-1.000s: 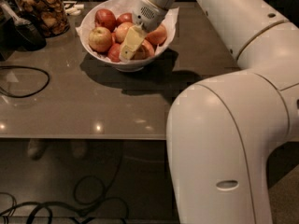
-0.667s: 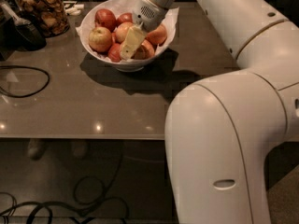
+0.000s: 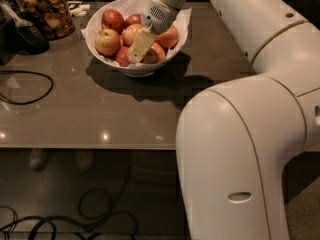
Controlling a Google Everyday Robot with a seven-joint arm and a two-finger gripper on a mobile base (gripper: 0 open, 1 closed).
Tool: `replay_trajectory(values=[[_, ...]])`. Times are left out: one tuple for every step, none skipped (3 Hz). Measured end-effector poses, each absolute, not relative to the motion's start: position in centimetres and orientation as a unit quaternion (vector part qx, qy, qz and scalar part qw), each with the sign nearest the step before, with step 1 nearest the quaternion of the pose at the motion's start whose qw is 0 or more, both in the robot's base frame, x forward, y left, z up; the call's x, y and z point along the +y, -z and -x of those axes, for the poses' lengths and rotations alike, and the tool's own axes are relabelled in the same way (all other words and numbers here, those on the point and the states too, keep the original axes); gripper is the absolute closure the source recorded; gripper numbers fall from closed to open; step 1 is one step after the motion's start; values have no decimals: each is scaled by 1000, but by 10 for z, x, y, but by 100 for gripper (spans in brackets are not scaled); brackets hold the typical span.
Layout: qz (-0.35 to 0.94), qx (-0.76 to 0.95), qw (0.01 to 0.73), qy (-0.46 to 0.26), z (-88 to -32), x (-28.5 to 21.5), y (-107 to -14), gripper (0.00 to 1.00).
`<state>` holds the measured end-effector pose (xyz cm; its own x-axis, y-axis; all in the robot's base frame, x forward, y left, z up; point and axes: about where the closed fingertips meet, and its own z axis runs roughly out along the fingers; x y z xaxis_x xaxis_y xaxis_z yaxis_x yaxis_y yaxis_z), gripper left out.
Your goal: Pick apple from white bowl
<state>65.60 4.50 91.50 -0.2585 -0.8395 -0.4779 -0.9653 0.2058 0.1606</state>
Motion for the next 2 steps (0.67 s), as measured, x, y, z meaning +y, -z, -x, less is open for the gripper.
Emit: replay_trajectory(values=[[591, 763, 145, -217, -656, 45, -915, 100], [582, 770, 169, -201, -659, 48, -935, 100]])
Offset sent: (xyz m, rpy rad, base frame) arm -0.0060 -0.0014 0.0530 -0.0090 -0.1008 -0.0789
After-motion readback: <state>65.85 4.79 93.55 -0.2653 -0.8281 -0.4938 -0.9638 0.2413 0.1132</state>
